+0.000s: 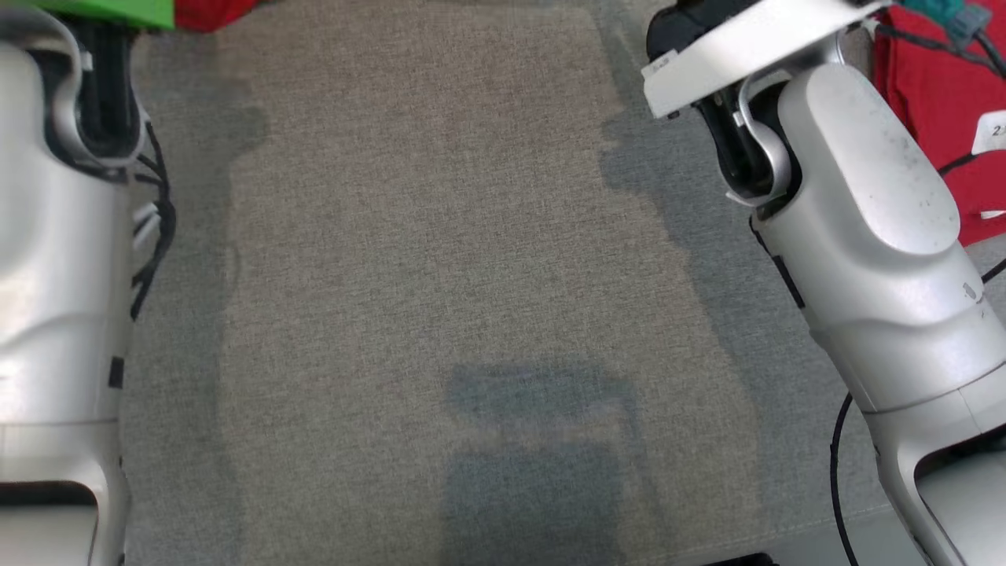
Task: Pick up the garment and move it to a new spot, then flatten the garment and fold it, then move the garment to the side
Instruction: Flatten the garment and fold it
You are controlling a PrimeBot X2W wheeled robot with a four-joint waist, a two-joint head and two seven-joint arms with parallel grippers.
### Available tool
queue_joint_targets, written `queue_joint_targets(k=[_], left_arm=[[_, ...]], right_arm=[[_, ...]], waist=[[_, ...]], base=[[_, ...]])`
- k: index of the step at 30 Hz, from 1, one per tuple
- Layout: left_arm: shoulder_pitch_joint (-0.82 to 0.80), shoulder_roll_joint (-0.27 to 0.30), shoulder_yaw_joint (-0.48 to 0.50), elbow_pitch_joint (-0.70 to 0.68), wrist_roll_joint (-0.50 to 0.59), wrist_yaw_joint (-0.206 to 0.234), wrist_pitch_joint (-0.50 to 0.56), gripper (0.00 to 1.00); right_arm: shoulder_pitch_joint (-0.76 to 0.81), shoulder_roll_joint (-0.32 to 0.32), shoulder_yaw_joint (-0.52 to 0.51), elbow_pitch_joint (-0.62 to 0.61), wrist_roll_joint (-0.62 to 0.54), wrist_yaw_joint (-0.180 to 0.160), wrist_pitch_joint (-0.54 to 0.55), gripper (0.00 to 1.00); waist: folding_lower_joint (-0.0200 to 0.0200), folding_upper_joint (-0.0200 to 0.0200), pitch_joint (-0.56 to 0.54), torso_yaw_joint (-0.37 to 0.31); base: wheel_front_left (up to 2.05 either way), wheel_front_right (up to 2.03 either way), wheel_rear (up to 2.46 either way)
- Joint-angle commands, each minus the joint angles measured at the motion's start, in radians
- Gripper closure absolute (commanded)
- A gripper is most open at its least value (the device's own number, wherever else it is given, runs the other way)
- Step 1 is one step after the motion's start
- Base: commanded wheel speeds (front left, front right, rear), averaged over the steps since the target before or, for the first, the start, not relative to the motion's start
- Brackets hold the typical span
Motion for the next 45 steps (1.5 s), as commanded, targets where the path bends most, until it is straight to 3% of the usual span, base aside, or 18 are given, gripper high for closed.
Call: queue_joint_targets(k=[1,8,14,18,30,37,45], left_arm=[[0.024,0.007,-0.023,-0.029,-0.034,-0.004,-0.016,1.0],[0.249,0.082,-0.067,-0.239,-0.155,-0.003,-0.04,1.0],[0.494,0.112,-0.015,-0.434,-0.137,-0.003,-0.04,1.0],[0.668,0.082,0.029,-0.535,-0.092,-0.002,-0.04,1.0],[1.093,-0.101,0.098,-0.672,0.001,-0.001,-0.041,1.0],[1.253,-0.139,0.11,-0.758,0.025,-0.001,-0.041,1.0],[1.372,-0.158,0.074,-0.782,0.006,-0.001,-0.041,1.0]], right_arm=[[0.021,-0.019,-0.008,-0.038,0.009,-0.001,-0.008,1.0],[0.215,-0.098,-0.008,-0.224,0.018,0.0,-0.007,1.0],[0.38,-0.172,-0.035,-0.349,0.034,-0.001,-0.007,1.0],[0.504,-0.197,-0.064,-0.411,0.047,-0.001,-0.007,1.0],[0.905,-0.2,-0.17,-0.569,0.03,-0.002,-0.005,1.0],[1.068,-0.193,-0.219,-0.697,0.007,-0.002,0.072,1.0],[1.159,-0.18,-0.259,-0.793,-0.011,-0.002,0.167,1.0]], waist=[[-0.0003,0.0,0.051,0.004],[-0.0003,0.0,-0.008,0.016],[-0.0003,0.0,-0.07,0.026],[-0.0003,0.0,-0.123,0.031],[-0.0003,0.0,-0.33,0.028],[-0.0003,0.0,-0.401,-0.006],[-0.0003,0.0,-0.396,-0.011]], base=[[0.0,0.0,0.0],[0.0,0.0,0.0],[0.0,0.0,0.0],[0.0,0.0,0.0],[0.0,0.0,0.0],[0.0,0.0,0.0],[0.0,0.0,0.0]])
